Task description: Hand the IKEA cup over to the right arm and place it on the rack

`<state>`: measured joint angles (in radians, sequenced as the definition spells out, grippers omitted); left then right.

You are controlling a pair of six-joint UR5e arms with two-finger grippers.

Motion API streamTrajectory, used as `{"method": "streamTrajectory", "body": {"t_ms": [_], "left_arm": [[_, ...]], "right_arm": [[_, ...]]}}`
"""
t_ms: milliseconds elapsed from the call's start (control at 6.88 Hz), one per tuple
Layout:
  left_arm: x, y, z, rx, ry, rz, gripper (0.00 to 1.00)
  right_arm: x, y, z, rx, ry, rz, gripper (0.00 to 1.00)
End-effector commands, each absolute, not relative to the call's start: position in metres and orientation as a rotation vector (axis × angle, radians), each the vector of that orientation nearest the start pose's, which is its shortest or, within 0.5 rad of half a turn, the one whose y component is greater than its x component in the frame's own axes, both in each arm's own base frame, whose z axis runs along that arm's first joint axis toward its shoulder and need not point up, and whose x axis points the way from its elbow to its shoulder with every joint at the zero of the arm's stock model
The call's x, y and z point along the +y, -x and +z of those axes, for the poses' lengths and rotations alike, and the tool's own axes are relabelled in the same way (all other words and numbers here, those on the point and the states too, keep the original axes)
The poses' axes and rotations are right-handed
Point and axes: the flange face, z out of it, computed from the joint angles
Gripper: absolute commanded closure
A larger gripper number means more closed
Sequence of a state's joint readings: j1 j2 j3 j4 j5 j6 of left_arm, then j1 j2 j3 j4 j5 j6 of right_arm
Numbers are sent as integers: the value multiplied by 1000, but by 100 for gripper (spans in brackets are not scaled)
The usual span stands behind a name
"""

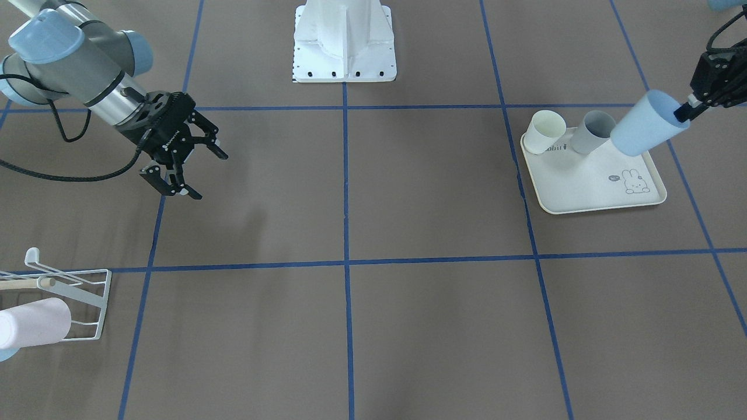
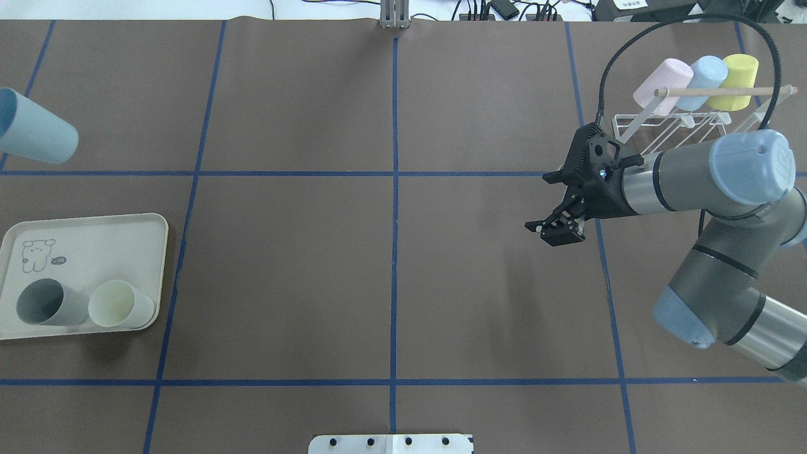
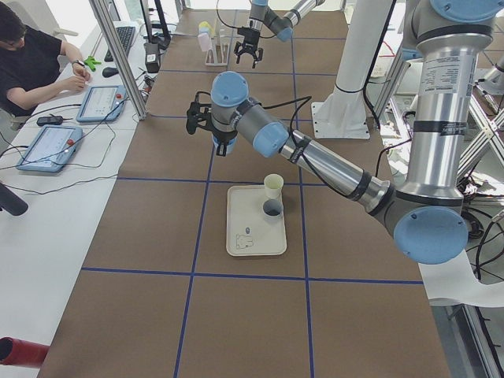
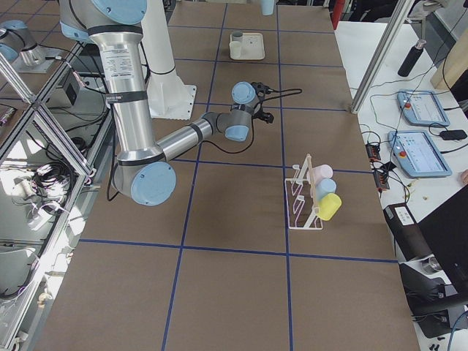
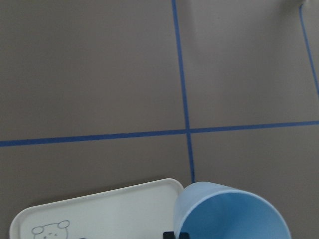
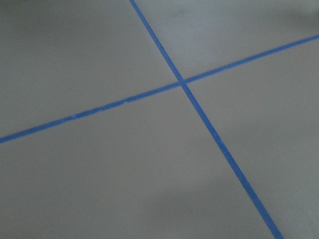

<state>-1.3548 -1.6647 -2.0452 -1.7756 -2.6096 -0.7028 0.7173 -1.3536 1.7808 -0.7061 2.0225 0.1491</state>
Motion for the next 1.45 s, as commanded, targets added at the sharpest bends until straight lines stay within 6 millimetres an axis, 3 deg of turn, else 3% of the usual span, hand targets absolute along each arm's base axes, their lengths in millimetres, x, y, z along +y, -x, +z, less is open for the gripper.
{"method": "streamTrajectory", "body": {"t_ms": [0,145,436,726,872,1017,1162,1307], "left_arm": [[-476,-130,278,1280,-90,35,100],[-466,-153,270,1319,-85,75,100],[-455,-177,256,1392,-105,109,100],[-452,-189,258,1463,-101,45,100],[-445,-222,253,1491,-60,-44,100],[-449,-259,235,1510,50,-148,100],[-467,-286,221,1507,147,-222,100],[-474,-316,222,1486,223,-247,100]], "right_arm": [[-423,406,294,-1080,-977,-884,1],[-413,427,270,-1121,-996,-911,1],[-394,457,234,-1181,-1027,-953,2],[-375,475,220,-1195,-1097,-937,4],[-365,478,218,-1229,-1192,-909,4],[-360,486,223,-1247,-1227,-898,4],[-359,487,223,-1245,-1235,-888,4],[-353,489,221,-1258,-1272,-868,4]]}}
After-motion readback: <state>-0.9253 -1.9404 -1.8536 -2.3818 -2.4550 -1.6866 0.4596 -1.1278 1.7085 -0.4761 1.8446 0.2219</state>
